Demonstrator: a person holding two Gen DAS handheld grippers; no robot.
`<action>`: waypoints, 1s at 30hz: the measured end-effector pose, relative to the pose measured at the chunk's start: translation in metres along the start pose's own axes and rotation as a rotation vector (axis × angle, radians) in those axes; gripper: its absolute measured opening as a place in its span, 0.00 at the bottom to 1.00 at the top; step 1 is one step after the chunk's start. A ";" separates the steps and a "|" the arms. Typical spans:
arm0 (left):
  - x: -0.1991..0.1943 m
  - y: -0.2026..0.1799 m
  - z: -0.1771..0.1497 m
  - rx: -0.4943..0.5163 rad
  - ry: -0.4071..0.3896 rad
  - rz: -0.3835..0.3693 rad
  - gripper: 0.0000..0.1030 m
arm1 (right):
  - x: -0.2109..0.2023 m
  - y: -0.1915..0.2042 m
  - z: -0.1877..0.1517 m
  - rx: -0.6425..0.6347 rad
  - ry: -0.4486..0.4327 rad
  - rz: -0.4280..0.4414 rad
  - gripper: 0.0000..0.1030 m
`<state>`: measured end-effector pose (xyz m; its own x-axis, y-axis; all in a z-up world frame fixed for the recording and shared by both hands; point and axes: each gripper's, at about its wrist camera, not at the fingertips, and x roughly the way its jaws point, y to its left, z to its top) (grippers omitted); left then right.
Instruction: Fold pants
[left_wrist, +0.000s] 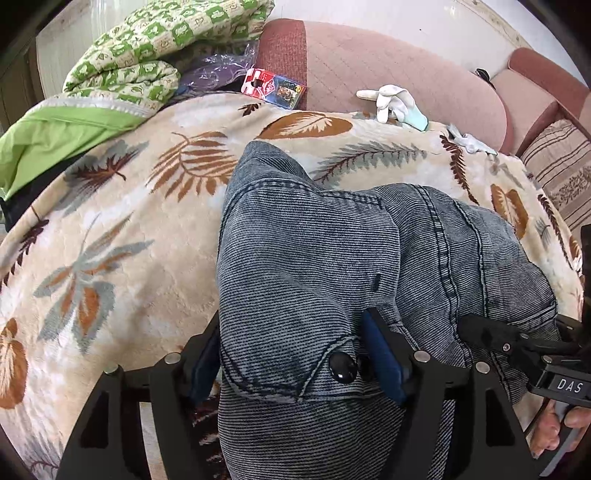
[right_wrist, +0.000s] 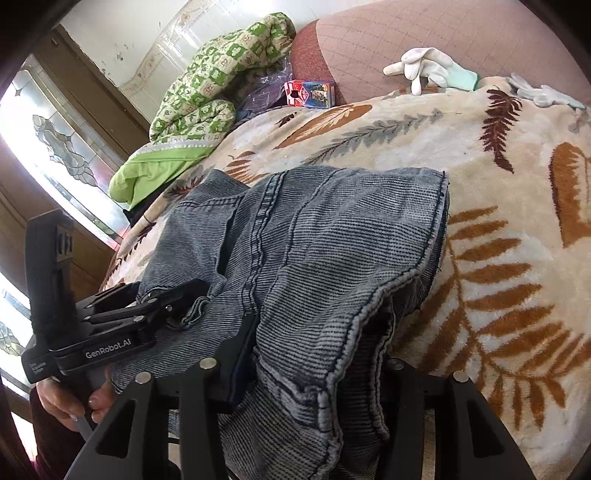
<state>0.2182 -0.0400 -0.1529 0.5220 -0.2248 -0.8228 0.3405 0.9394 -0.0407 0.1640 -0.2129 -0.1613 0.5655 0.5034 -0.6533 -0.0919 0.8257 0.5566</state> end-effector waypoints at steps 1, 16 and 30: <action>-0.001 0.000 -0.001 0.003 -0.003 0.006 0.73 | 0.000 0.001 0.000 -0.001 -0.001 -0.008 0.52; -0.003 -0.008 -0.004 0.079 -0.052 0.077 0.77 | -0.002 0.019 -0.003 -0.081 -0.028 -0.143 0.55; -0.004 -0.008 -0.006 0.087 -0.060 0.080 0.78 | -0.003 0.034 -0.008 -0.150 -0.060 -0.248 0.58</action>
<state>0.2088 -0.0457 -0.1527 0.5950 -0.1678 -0.7860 0.3611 0.9295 0.0749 0.1525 -0.1848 -0.1442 0.6325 0.2696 -0.7262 -0.0623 0.9522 0.2992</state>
